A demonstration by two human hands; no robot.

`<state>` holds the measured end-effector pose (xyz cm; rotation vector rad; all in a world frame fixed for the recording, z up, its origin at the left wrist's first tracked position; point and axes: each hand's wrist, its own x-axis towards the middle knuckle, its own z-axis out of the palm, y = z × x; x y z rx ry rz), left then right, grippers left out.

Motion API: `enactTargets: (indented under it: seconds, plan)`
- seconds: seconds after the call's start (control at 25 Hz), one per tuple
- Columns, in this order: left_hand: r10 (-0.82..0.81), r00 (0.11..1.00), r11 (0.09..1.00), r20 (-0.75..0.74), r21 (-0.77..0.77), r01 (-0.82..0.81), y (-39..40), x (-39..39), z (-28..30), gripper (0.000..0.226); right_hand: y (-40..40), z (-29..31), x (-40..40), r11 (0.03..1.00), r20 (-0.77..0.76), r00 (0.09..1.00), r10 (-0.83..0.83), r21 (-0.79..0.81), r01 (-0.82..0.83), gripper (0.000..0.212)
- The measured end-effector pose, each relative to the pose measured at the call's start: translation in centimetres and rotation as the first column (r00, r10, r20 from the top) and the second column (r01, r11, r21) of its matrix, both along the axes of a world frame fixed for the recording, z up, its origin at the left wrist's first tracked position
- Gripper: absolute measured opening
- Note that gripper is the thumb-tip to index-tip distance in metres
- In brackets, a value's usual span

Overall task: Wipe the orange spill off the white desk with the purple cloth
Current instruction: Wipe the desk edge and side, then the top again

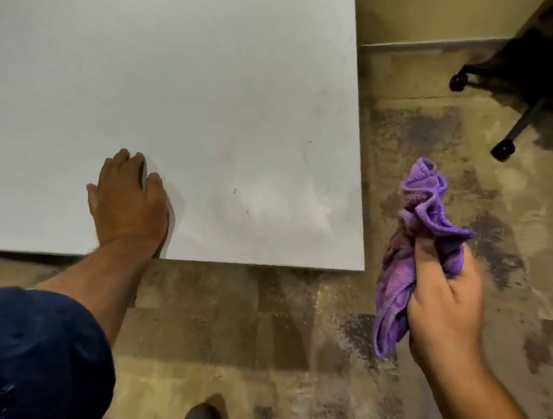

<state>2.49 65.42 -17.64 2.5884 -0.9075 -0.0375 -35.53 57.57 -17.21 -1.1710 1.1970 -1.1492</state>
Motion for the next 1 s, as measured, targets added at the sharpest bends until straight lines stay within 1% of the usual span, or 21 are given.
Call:
enactTargets:
  seconds: [0.04,0.12,0.24,0.36,0.48,0.6,0.64,0.68,0.76,0.8,0.88,1.0]
  plan:
    - [0.007,1.0,1.0,-0.011,-0.015,-0.008,0.0,0.2,0.0,0.049,0.5,-0.7,-0.3,0.993,0.031,0.996,-0.084,0.084,0.082,0.026]
    - [-0.001,1.0,1.0,-0.002,-0.023,0.001,0.4,0.4,-0.2,0.049,2.0,-2.4,-1.0,0.964,0.031,0.981,-0.193,0.194,0.183,0.02]
    - [-0.071,0.997,0.996,-0.002,-0.055,0.071,0.4,0.7,-0.3,0.049,4.4,-4.0,-1.5,0.9,0.151,0.932,-0.329,0.35,0.261,0.016]
    - [-0.133,0.99,0.988,-0.041,-0.083,0.129,0.4,1.0,-0.5,0.057,6.2,-4.6,-1.3,0.888,0.235,0.901,-0.365,0.379,0.261,0.016]
    - [-0.313,0.947,0.949,-0.067,-0.066,0.309,1.0,0.2,-0.4,0.056,7.5,-5.4,-1.4,0.883,0.363,0.845,-0.393,0.406,0.236,0.015]
    - [-0.439,0.876,0.897,-0.2,-0.045,0.44,0.8,-1.5,0.4,0.061,8.9,-6.8,-2.7,0.879,0.478,0.774,-0.416,0.429,0.208,0.014]
    - [-0.473,0.852,0.876,-0.225,-0.018,0.482,0.8,-2.3,0.5,0.061,9.2,-7.2,-3.0,0.872,0.487,0.764,-0.423,0.448,0.197,0.014]
    - [-0.511,0.834,0.849,-0.209,0.035,0.528,1.0,-3.2,0.4,0.063,9.5,-7.6,-3.2,0.861,0.475,0.766,-0.433,0.469,0.196,0.014]
    - [-0.58,0.811,0.797,-0.08,0.149,0.585,1.5,-4.6,0.0,0.069,10.1,-8.6,-3.3,0.85,0.425,0.792,-0.439,0.482,0.212,0.014]
    - [-0.608,0.794,0.778,-0.025,0.182,0.602,1.6,-5.0,-0.1,0.07,10.5,-9.1,-3.3,0.854,0.406,0.806,-0.43,0.472,0.218,0.014]
    - [-0.662,0.75,0.725,0.004,0.256,0.639,1.5,-4.8,0.1,0.072,11.3,-9.4,-2.7,0.878,0.391,0.833,-0.392,0.429,0.212,0.013]
    - [-0.782,0.624,0.57,-0.014,0.392,0.722,1.7,-2.7,1.0,0.071,12.0,-8.7,0.3,0.914,0.296,0.896,-0.33,0.339,0.225,0.017]
